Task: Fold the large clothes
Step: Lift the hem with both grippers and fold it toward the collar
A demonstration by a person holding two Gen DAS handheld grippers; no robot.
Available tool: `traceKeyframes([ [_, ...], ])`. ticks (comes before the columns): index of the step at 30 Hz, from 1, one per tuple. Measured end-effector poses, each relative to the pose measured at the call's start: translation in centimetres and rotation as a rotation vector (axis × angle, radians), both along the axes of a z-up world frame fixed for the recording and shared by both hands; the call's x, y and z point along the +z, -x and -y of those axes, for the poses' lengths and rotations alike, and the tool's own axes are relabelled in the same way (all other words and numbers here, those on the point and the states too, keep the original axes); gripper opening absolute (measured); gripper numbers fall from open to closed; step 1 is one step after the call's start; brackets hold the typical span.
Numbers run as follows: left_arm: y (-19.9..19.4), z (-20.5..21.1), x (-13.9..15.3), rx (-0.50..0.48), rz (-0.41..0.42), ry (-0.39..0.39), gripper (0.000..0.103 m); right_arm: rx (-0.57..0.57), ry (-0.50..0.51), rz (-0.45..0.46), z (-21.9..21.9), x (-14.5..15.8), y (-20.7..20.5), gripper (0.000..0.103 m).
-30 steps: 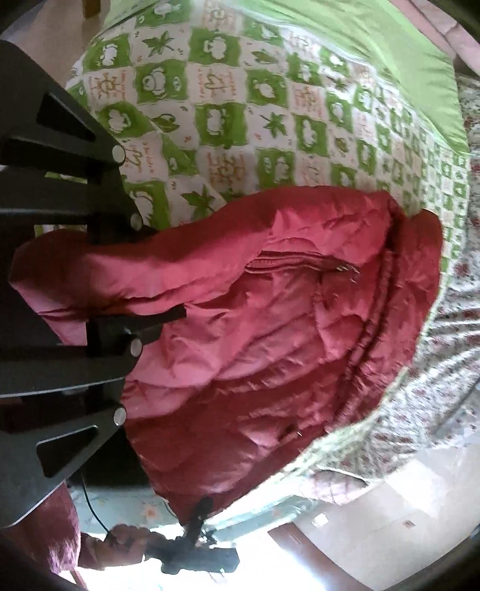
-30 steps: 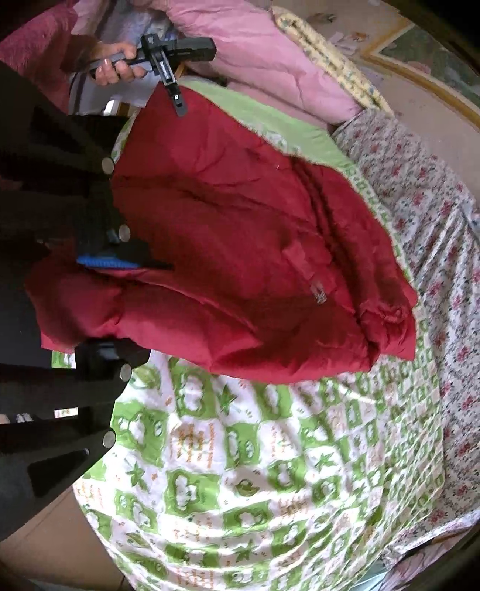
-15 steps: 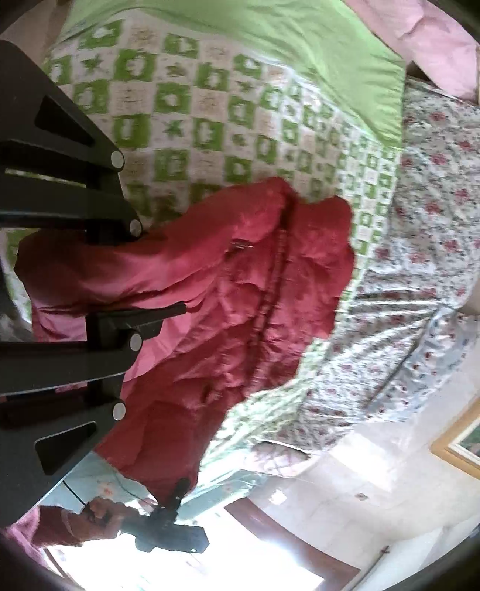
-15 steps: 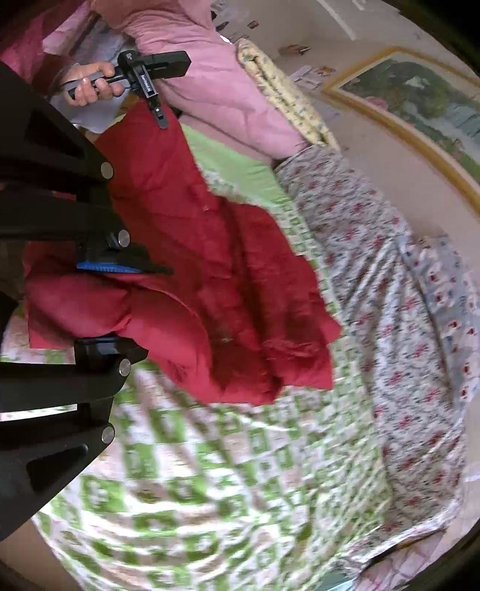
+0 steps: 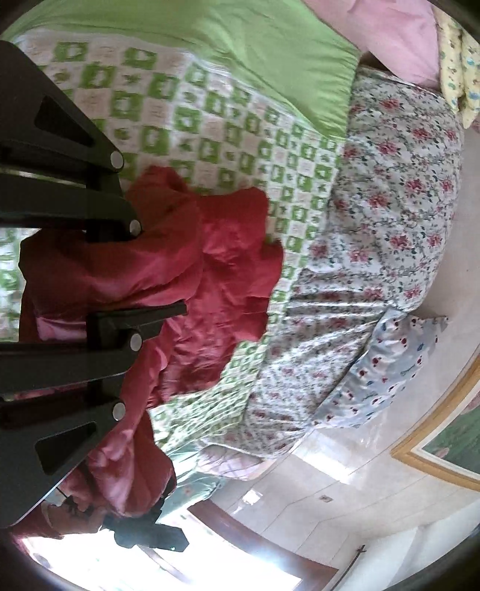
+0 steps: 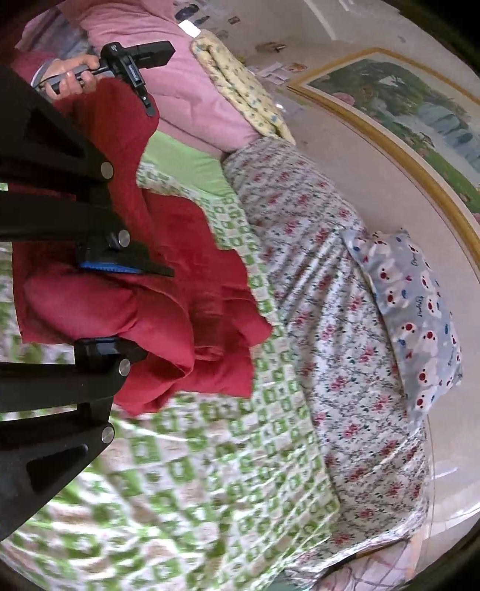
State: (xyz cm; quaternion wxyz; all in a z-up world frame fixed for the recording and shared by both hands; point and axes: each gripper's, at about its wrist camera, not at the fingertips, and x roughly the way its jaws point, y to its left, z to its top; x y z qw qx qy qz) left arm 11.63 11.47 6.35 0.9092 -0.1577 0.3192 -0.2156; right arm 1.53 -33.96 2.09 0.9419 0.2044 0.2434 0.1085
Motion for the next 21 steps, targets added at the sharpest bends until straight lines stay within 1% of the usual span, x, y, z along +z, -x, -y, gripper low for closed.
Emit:
traceKeyframes([
  [4,-3.0,0.6,0.6,0.016,-0.001,-0.004,0.015,-0.018,0.001,0.007,0.3,0.8,-3.2,0.023],
  [8,-5.7,1.1,0.7,0.033,-0.006,-0.016,0.015,-0.037,-0.005,0.007,0.6,0.9,-6.2,0.024],
  [16,-11.6,2.1,-0.1,0.075,-0.041,-0.032,0.015,-0.091,-0.049,-0.016,2.1,0.2,-12.0,0.025],
  [21,-15.6,2.2,-1.0,0.109,-0.076,-0.017,0.016,-0.127,-0.070,-0.051,3.3,-0.7,-15.8,0.026],
])
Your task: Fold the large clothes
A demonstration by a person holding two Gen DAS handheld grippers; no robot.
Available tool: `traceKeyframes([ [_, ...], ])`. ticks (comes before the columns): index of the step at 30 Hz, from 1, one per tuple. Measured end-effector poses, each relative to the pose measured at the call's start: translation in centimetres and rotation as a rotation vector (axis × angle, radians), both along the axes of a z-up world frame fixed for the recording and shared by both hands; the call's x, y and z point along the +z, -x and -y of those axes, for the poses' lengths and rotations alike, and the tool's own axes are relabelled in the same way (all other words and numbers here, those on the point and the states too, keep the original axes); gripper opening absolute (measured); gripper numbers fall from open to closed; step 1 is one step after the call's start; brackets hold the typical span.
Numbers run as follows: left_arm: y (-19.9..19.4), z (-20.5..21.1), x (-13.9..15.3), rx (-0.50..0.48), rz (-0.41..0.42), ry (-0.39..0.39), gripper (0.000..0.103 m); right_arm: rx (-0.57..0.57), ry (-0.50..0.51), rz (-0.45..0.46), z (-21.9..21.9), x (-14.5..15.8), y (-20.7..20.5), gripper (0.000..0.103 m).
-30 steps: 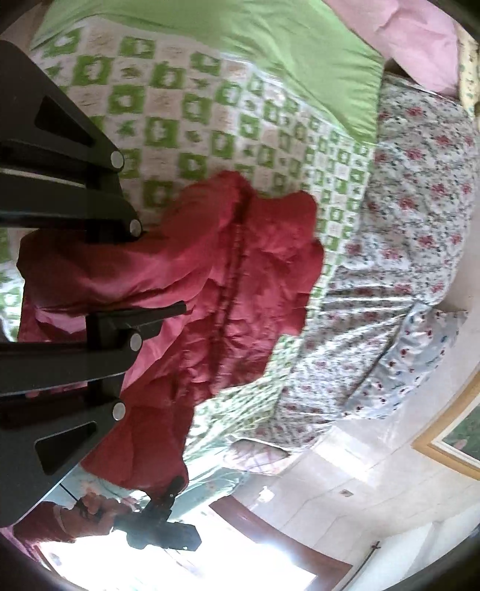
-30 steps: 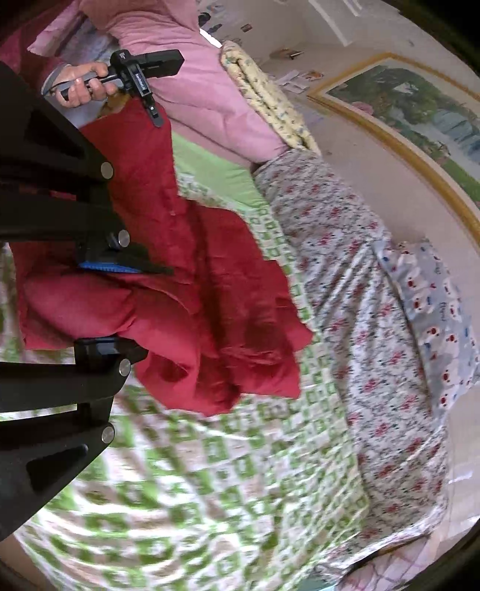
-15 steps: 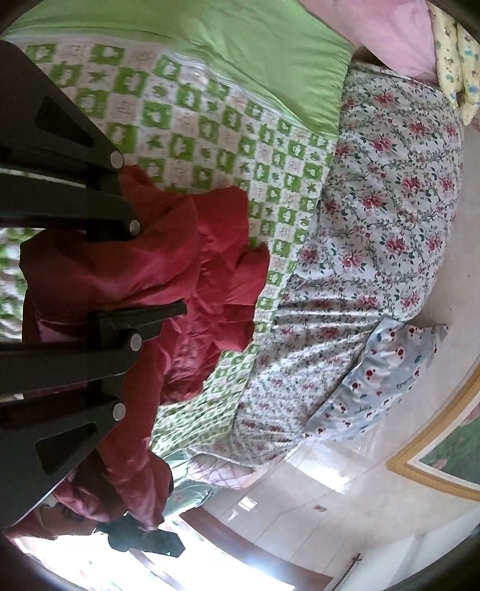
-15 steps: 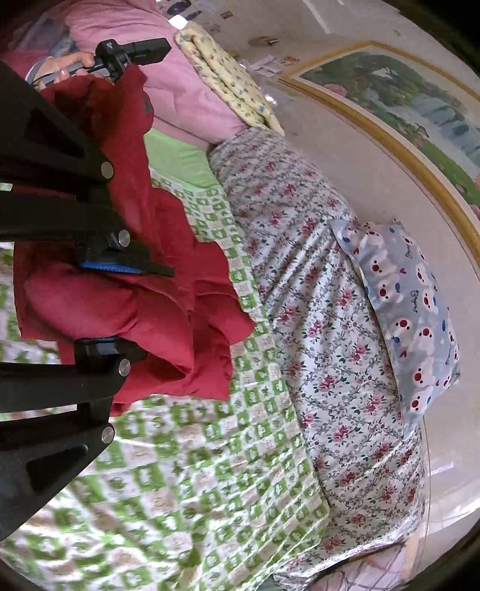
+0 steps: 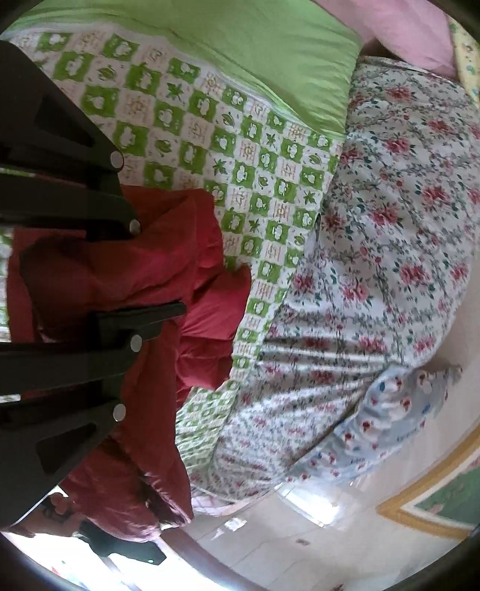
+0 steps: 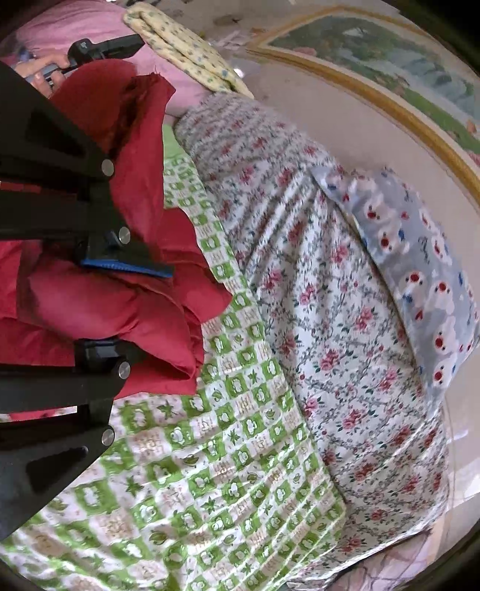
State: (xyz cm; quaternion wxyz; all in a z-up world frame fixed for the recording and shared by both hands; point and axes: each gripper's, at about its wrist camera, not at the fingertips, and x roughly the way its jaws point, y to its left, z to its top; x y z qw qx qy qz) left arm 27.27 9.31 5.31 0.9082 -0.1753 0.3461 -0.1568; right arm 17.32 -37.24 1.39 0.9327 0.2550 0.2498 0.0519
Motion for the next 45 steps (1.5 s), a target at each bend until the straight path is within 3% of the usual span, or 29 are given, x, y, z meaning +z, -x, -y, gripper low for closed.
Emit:
traceKeyframes([
  [11,-8.6,1.4,-4.5,0.034,-0.093,-0.025,0.018,-0.062,-0.070,-0.098,1.9,-4.0,-8.4,0.028],
  [25,-14.3,1.9,-8.3,0.046,-0.162,0.003,0.020,-0.115,-0.089,-0.168,2.6,-8.1,-15.2,0.028],
  [28,-14.4,1.3,-8.2,0.038,-0.169,0.048,0.023,-0.118,-0.114,-0.188,3.1,-9.0,-16.1,0.028],
  [32,-13.0,0.5,-6.6,0.018,-0.131,0.047,0.029,-0.110,-0.133,-0.202,3.3,-9.8,-17.1,0.028],
  [34,-12.1,0.0,-5.5,0.027,-0.109,0.035,0.036,-0.110,-0.129,-0.206,3.3,-9.8,-17.6,0.028],
  [36,-10.8,-0.8,-4.2,0.062,-0.068,0.000,0.053,-0.116,-0.122,-0.212,3.2,-9.9,-18.0,0.028],
  [39,-8.9,-1.6,-2.5,0.065,-0.028,-0.008,0.055,-0.126,-0.120,-0.217,3.3,-10.0,-18.5,0.028],
  [45,-6.6,2.9,-1.8,-0.105,0.001,-0.030,0.055,-0.130,-0.097,-0.231,2.9,-9.9,-19.6,0.030],
])
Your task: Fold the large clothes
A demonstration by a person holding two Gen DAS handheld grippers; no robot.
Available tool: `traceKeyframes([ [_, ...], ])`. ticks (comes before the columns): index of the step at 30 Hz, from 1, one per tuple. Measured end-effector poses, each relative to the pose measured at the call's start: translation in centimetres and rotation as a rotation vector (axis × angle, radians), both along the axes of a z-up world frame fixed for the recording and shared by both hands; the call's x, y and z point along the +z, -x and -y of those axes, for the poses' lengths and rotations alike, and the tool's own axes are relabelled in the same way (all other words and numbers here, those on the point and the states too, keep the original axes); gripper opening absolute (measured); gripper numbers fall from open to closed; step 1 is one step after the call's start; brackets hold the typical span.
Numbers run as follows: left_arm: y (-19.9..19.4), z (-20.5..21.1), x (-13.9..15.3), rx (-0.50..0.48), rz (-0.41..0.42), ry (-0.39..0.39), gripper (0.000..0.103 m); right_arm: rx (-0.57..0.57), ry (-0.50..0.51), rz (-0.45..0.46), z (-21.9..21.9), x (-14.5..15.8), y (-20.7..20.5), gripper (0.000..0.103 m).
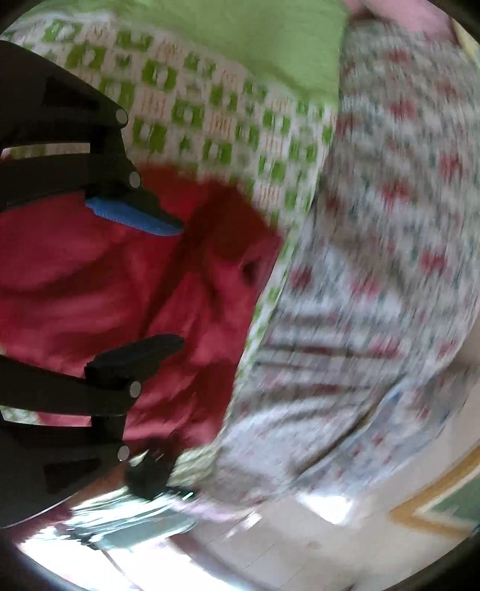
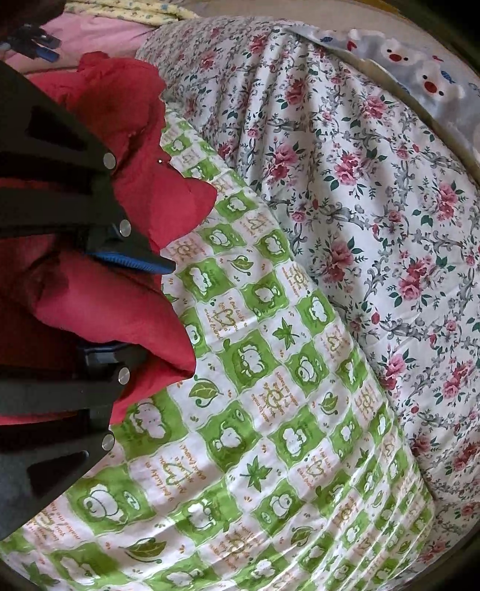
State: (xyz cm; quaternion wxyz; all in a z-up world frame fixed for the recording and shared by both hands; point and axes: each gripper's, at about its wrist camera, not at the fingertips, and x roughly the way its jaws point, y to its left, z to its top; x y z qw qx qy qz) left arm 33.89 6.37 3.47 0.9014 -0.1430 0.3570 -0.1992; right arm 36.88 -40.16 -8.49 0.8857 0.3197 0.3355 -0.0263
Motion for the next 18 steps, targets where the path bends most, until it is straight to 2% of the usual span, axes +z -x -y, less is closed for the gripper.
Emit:
traceKeyframes([
  [3,1.0,4.5,-0.5,-0.130,0.004,-0.021,0.055,0.000,0.003,-0.004,0.0,0.1,-0.2,0.031],
  [5,1.7,7.6,-1.1,-0.196,0.017,-0.076,0.055,0.004,-0.001,-0.008,0.0,0.2,-0.4,0.032],
  [7,1.9,10.6,-2.2,-0.220,0.020,-0.178,0.055,0.010,-0.016,-0.002,0.2,0.5,-0.2,0.034],
  [9,1.5,12.1,-3.7,-0.187,0.006,-0.281,0.055,0.017,-0.037,0.010,0.4,1.1,0.3,0.038],
  [12,0.0,12.3,-5.7,-0.114,-0.008,-0.350,0.055,0.021,-0.062,0.048,0.7,2.9,1.9,0.047],
  [16,-1.3,11.0,-6.7,-0.069,-0.029,-0.312,0.054,0.024,-0.001,0.156,0.1,6.4,5.8,0.071],
  [18,-1.5,11.0,-6.7,-0.056,-0.025,-0.316,0.054,0.028,0.050,0.206,-0.8,7.7,7.9,0.074],
])
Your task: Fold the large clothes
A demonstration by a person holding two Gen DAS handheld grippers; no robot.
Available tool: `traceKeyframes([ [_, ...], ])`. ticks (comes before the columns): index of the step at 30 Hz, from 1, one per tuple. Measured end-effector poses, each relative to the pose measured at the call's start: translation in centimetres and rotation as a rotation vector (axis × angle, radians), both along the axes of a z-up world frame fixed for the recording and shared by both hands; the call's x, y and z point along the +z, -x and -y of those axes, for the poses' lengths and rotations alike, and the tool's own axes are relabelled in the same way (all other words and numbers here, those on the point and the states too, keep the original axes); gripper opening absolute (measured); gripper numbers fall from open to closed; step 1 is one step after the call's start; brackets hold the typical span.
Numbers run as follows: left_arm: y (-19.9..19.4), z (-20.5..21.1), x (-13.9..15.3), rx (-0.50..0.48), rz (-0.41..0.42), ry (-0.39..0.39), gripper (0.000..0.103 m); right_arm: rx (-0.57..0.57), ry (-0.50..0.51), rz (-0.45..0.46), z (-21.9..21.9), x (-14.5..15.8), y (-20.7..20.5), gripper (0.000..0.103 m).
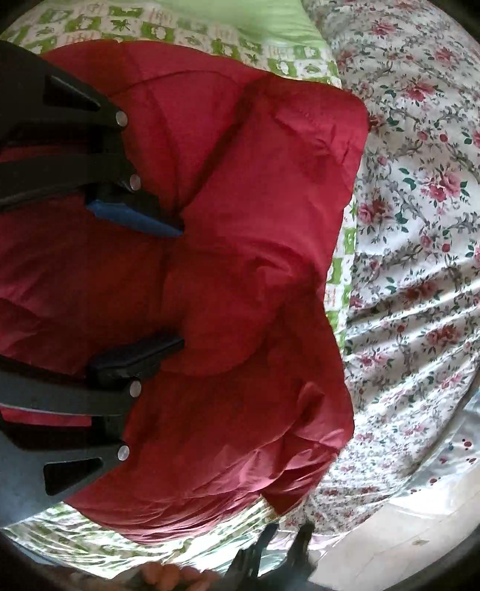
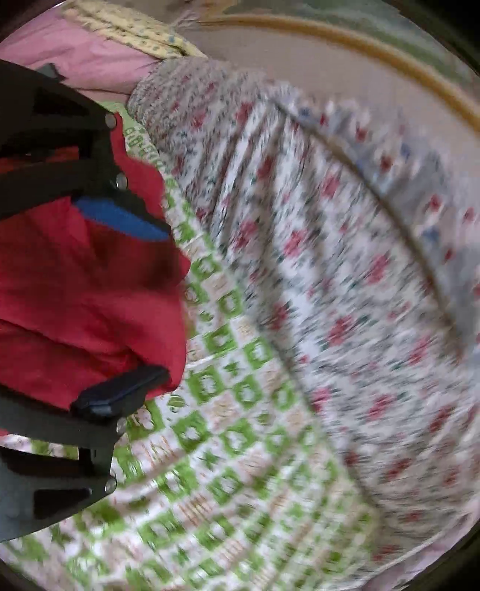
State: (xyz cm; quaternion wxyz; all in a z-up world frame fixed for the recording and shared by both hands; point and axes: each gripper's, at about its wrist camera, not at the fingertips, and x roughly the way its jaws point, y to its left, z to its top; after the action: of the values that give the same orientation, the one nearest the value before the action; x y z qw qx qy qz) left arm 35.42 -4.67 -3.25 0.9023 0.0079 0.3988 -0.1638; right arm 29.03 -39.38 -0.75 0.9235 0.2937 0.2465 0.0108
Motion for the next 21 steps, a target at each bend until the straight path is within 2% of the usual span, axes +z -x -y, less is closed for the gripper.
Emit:
traceKeyframes([
  [2,0.1,0.2,-0.1,0.010,0.005,-0.009,0.054,0.027,0.054,0.018,-1.6,0.5,1.4,0.074],
  [4,-0.2,0.4,0.0,0.018,0.006,-0.016,0.054,0.136,0.152,-0.009,-4.9,0.3,1.7,0.074],
  [8,-0.5,0.4,0.0,0.027,-0.006,-0.017,0.054,0.332,0.403,-0.048,-12.6,-1.2,1.2,0.073],
  [11,-0.4,-0.1,0.3,0.026,-0.019,0.005,0.054,0.369,0.513,-0.116,-15.4,-2.5,-0.8,0.073],
  [13,0.0,-1.0,1.0,0.027,-0.004,0.038,0.054,0.337,0.514,-0.183,-14.9,-3.7,-2.8,0.073],
  [15,-0.1,-2.6,1.5,0.083,0.023,0.019,0.054,0.280,0.455,-0.227,-12.8,-4.8,-4.6,0.072],
  [19,-2.7,-6.3,0.3,0.200,-0.039,0.032,0.054,0.213,0.315,-0.277,-9.0,-6.6,-6.9,0.073],
  [21,-4.0,-7.3,-0.6,0.222,-0.081,0.056,0.054,0.207,0.293,-0.282,-8.5,-7.0,-7.4,0.073],
])
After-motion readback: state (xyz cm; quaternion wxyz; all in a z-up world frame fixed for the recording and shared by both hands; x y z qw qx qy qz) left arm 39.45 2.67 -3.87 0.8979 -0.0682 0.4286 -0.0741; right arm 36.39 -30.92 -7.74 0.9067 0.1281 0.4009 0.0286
